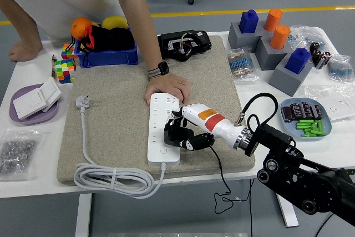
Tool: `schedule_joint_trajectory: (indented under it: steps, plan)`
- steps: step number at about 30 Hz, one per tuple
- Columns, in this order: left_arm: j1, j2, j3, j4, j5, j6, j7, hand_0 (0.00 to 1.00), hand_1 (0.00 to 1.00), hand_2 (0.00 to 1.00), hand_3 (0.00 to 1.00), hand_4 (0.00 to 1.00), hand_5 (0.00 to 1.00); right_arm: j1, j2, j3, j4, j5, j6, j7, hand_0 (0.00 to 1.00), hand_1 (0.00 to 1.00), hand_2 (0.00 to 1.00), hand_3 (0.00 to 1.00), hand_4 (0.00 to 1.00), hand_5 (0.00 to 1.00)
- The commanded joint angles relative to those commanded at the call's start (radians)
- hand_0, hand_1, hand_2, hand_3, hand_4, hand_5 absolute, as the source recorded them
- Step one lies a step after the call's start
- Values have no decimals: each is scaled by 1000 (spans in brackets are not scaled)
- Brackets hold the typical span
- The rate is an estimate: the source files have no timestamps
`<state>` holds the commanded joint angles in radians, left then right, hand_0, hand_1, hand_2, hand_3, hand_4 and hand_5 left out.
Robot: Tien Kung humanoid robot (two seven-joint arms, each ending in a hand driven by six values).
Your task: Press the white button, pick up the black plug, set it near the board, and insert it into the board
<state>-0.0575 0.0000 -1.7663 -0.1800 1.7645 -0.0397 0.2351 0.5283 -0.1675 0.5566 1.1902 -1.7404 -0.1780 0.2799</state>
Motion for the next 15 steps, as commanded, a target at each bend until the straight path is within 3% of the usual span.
schedule_joint_trajectory:
  steps: [15]
  plan:
    - [-4,0,1,0,-3,1,-2,829,797,772,801,600,488,38,41,-62,-66,18,-4,14,411,454,457,511,796,2]
